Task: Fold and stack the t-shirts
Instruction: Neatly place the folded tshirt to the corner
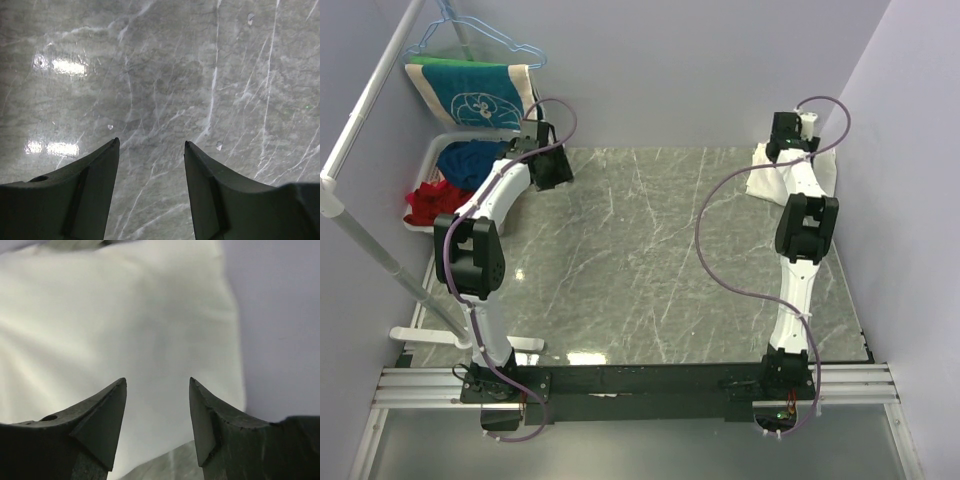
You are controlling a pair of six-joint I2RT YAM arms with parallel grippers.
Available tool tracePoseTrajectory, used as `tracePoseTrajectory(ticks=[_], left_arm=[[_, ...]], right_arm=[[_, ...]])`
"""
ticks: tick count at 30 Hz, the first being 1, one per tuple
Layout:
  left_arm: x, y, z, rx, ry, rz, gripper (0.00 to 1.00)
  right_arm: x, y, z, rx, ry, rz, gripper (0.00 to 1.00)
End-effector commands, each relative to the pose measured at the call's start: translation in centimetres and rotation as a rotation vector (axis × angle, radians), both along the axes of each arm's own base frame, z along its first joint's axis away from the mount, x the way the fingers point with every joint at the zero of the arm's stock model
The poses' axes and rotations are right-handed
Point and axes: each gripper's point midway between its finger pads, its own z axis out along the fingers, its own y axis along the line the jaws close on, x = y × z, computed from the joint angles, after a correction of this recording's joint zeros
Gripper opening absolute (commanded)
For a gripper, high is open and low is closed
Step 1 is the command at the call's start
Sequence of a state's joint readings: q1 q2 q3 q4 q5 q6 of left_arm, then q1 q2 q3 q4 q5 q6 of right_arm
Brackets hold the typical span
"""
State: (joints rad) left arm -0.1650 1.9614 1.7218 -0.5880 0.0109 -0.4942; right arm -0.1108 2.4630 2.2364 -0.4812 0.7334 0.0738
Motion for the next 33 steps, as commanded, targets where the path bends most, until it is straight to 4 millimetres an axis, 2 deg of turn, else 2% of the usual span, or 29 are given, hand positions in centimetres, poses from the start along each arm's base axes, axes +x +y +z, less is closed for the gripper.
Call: tracePoseTrajectory(ticks=[1,2,4,5,6,15,19,24,27,33], left_arm=[[-0.3,0.1,2.3,-0.022,-0.058,0.01,0.6],[-0.3,0.1,2.7,-0.025,-0.068,0.012,0.6],[-0.4,0.1,2.5,-0.027,-0.065,0.016,0.6],[-0.4,0.1,2.6,-0.028,-0.067,0.015,0.6],[-0.5,0.1,2.6,-0.028,-0.066,0.015,0.6],[-0.4,-0.1,2.7,-0.038,-0.069,0.019,0.6],[-0.3,-0.1,2.7,-0.043,-0.071,0.021,0.6],[-0.3,-0.1,2.6,-0.045,-0.07,0.023,0.59],[-0.3,0.0,2.6,-0.044,-0.071,0.026,0.59],[0.2,-0.1,3.0,-0.041,-0.079,0.024,0.59]], right_arm=[[1.3,6.1,0.7,0.175,-0.012,0.168,0.59],[1.9,7.1,0.9,0.225,-0.033,0.197,0.59],[1.7,8.1,-0.5,0.279,0.002,0.215,0.59],[2.1,8.4,0.0,0.298,-0.015,0.223,0.59],[2.2,8.9,-0.9,0.323,0.002,0.235,0.59],[1.1,10.2,-4.0,0.397,0.113,0.279,0.56],[0.8,11.3,-4.9,0.451,0.141,0.306,0.58],[0.5,11.6,-6.0,0.493,0.165,0.309,0.59],[0.0,12.1,-6.7,0.53,0.191,0.316,0.59],[-2.7,13.3,-8.4,0.614,0.293,0.307,0.59]])
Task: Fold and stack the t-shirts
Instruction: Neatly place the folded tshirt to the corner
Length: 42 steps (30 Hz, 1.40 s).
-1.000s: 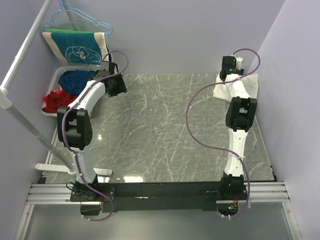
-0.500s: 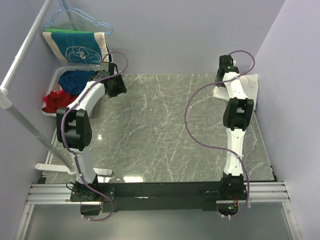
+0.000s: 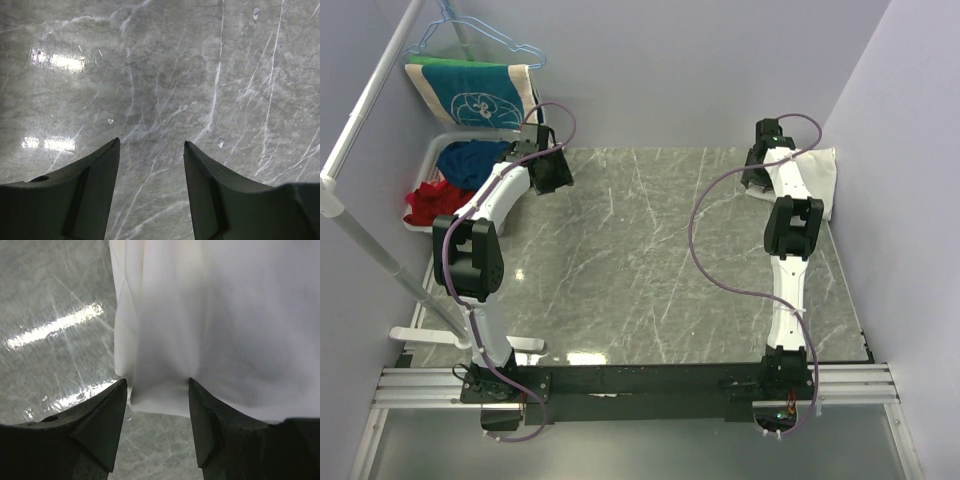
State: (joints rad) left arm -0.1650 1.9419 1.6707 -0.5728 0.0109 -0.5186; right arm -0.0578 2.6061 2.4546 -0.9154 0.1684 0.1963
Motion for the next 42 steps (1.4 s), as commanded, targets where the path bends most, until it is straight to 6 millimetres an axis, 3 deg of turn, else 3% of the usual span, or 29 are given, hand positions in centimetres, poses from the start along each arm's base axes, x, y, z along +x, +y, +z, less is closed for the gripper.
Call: tracePoseTrajectory(ticks=[1,10,17,20,22,26,27,28,31,33,42], left_arm=[[1.1,-0.2,3.9,-0.025,-0.099,0.005,0.59],[1.3,-0.3,4.2,-0.03,-0.114,-0.004,0.6],[0.6,-0.3,4.3,-0.028,-0.116,-0.017,0.6],[0.2,-0.3,4.3,-0.029,-0.12,-0.023,0.6],[-0.1,-0.3,4.3,-0.031,-0.122,-0.028,0.6],[-0.4,-0.2,4.3,-0.025,-0.118,-0.033,0.6],[-0.5,-0.1,4.7,-0.025,-0.127,-0.031,0.6],[-0.6,-0.2,4.4,-0.027,-0.124,-0.035,0.6],[-0.9,-0.2,4.5,-0.027,-0.129,-0.039,0.6],[-1.0,-0.2,4.6,-0.029,-0.132,-0.038,0.6],[-1.3,-0.4,4.3,-0.039,-0.128,-0.049,0.6]], right_arm=[[-2.2,1.0,-0.2,0.08,0.077,0.002,0.58],[-8.2,1.9,-2.0,0.138,0.262,-0.024,0.42],[-11.8,-1.3,-1.7,0.051,0.335,-0.134,0.34],[-12.3,-2.6,-0.8,0.012,0.315,-0.183,0.3],[-11.6,-2.8,0.7,0.015,0.255,-0.195,0.3],[-9.9,-2.1,4.4,0.057,0.096,-0.192,0.38],[-9.5,-1.9,4.7,0.075,0.054,-0.194,0.44],[-9.3,-1.8,6.7,0.08,-0.005,-0.191,0.49],[-9.1,-2.0,8.6,0.083,-0.076,-0.204,0.58],[-9.5,-2.4,8.9,0.069,-0.06,-0.223,0.62],[-13.7,-6.7,4.6,-0.107,0.135,-0.353,0.66]])
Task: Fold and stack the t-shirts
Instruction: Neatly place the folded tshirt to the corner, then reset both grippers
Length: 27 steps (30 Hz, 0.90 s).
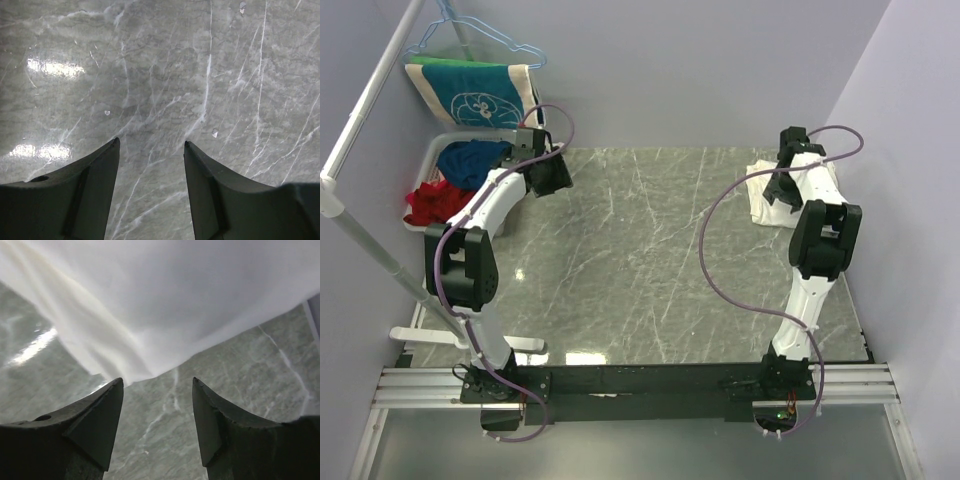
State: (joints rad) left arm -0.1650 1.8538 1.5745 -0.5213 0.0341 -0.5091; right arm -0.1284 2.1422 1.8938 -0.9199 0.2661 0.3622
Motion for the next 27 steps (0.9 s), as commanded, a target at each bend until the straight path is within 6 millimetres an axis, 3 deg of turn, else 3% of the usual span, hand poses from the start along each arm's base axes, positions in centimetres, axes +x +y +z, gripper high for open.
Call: tracePoseTrajectory(ticks=[1,5,14,18,27], left_arm=[[0.1,-0.2,3.0,-0.023,-0.085,-0.023,0.6],[-0.1,-0.4,2.8,-0.03,-0.082,-0.03,0.6],[0.1,-0.4,2.2,-0.023,-0.065,-0.032,0.6],[0.3,-0.6,2.2,-0.028,-0.064,-0.033,0.6],[0.6,-0.8,2.0,-0.042,-0.057,-0.032,0.6]], right_arm=[[-2.7,-3.4,-1.4,-0.088,0.085,-0.107,0.69],[-3.4,-5.3,-2.0,-0.088,0.084,-0.152,0.81],[-3.0,-7.4,-2.8,-0.042,0.058,-0.19,0.82],[-2.3,-8.2,-4.3,-0.021,0.105,-0.199,0.82],[0.5,-7.4,-5.5,0.071,0.08,-0.17,0.82]])
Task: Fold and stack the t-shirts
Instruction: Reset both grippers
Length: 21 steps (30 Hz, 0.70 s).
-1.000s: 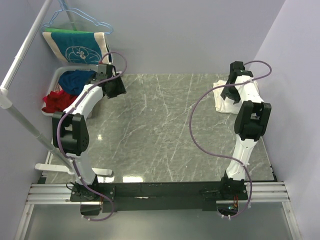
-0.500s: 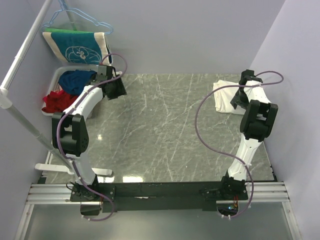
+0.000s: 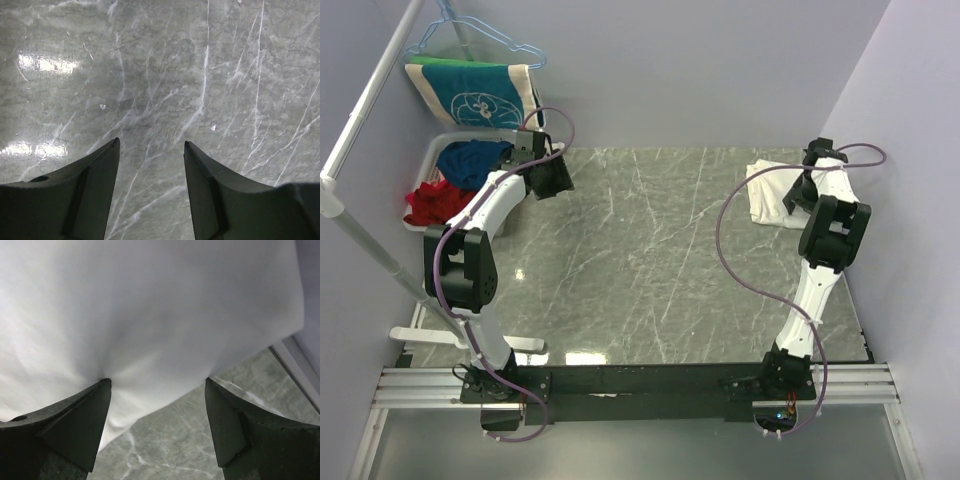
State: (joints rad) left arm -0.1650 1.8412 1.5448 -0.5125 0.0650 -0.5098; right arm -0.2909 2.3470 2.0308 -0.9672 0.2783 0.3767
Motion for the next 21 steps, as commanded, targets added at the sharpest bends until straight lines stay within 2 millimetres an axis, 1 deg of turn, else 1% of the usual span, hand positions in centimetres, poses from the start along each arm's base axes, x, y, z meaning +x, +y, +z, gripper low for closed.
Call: tracePoseTrajectory(ticks=[1,6,7,8,9,10,11,14,15,21], left_arm=[[1.3,-0.3,2.4,-0.023,-0.07,-0.009,0.6],[1.8,-0.5,2.1,-0.025,-0.057,-0.01,0.6],[1.9,-0.6,2.0,-0.026,-0.055,-0.013,0.6],[2.1,-0.6,2.1,-0.027,-0.057,-0.012,0.6],[2.1,-0.6,2.0,-0.026,-0.051,-0.012,0.6],[2.2,-0.7,1.8,-0.024,-0.045,-0.015,0.6],[2.4,-0.6,2.2,-0.024,-0.054,-0.012,0.6],[2.6,-0.6,2.2,-0.021,-0.05,-0.011,0.6],[2.5,-0.6,2.0,-0.02,-0.044,-0.013,0.6],[2.7,-0.6,2.3,-0.019,-0.046,-0.01,0.6]], right_arm=[[1.7,0.5,0.0,0.056,-0.04,0.01,0.82],[4.3,0.7,0.2,0.088,-0.105,0.032,0.81],[5.2,0.5,0.9,0.081,-0.135,0.036,0.81],[5.4,0.5,0.2,0.087,-0.126,0.038,0.81],[5.8,0.4,0.1,0.091,-0.132,0.037,0.81],[6.6,0.2,0.8,0.084,-0.164,0.04,0.81],[7.0,0.0,0.4,0.085,-0.168,0.038,0.81],[8.2,-0.3,0.7,0.093,-0.221,0.026,0.81],[8.4,-0.5,0.9,0.1,-0.237,0.021,0.81],[11.2,-1.3,2.5,0.087,-0.383,0.007,0.81]])
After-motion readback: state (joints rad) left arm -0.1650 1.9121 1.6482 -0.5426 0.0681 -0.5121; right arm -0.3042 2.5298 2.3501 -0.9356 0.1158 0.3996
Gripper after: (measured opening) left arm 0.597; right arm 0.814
